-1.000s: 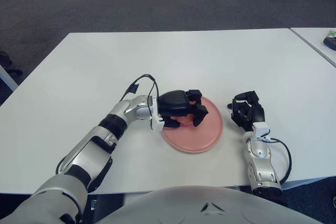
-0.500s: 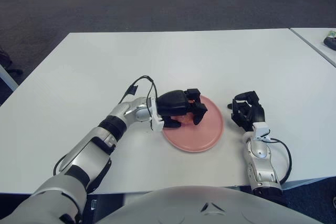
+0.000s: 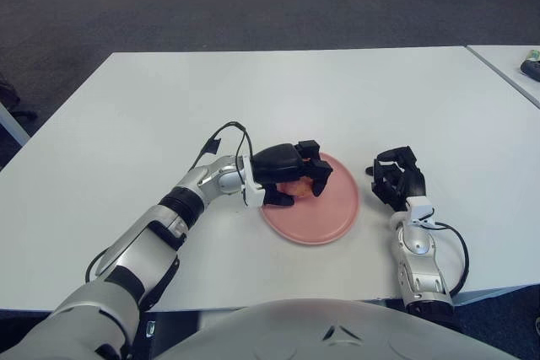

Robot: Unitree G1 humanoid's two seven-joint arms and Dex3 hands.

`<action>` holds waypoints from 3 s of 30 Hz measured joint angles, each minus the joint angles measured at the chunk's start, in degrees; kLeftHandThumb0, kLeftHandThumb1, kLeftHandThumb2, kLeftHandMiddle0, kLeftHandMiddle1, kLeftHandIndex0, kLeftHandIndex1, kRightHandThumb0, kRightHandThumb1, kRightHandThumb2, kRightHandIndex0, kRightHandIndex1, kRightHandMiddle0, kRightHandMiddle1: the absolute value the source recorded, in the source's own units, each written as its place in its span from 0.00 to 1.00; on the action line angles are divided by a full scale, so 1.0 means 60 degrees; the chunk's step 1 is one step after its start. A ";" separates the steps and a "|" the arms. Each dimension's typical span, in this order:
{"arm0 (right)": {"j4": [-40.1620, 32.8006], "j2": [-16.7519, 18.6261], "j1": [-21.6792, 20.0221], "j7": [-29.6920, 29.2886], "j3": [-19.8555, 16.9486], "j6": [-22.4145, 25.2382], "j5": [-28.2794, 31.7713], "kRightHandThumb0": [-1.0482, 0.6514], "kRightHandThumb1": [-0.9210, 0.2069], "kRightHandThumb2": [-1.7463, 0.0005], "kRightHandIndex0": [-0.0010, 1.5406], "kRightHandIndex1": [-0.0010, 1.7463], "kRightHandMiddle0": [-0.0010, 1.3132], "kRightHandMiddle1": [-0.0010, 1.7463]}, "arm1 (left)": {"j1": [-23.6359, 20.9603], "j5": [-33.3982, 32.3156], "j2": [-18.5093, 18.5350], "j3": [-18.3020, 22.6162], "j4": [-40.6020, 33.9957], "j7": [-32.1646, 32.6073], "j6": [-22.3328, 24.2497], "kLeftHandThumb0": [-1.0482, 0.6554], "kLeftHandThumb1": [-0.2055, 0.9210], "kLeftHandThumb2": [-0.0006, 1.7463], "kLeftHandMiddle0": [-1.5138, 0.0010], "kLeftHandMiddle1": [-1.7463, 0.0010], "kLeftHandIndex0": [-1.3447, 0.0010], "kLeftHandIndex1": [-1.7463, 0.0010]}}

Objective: Put the apple into the plate.

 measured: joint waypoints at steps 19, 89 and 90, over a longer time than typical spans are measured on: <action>0.0002 -0.0001 -0.0011 -0.0032 0.0013 -0.0010 -0.0035 0.40 0.12 0.59 0.37 0.69 0.21 1.00 | 0.0672 -0.0236 -0.0107 0.0423 -0.0589 0.0176 0.0418 0.32 0.80 0.50 1.00 0.62 1.00 0.60; -0.0061 -0.0075 -0.0060 0.0119 0.0047 0.0147 -0.0050 0.40 0.11 0.60 0.37 0.66 0.20 1.00 | 0.4135 -0.7971 -0.2792 0.7145 -0.2704 -0.0471 0.4364 0.32 0.88 0.41 0.83 0.23 0.87 0.08; -0.0058 -0.0073 -0.0074 0.0119 0.0054 0.0148 -0.0066 0.40 0.11 0.60 0.37 0.66 0.20 1.00 | 0.4136 -0.7841 -0.2824 0.7242 -0.2562 -0.0225 0.4395 0.34 0.86 0.43 0.80 0.15 0.83 0.05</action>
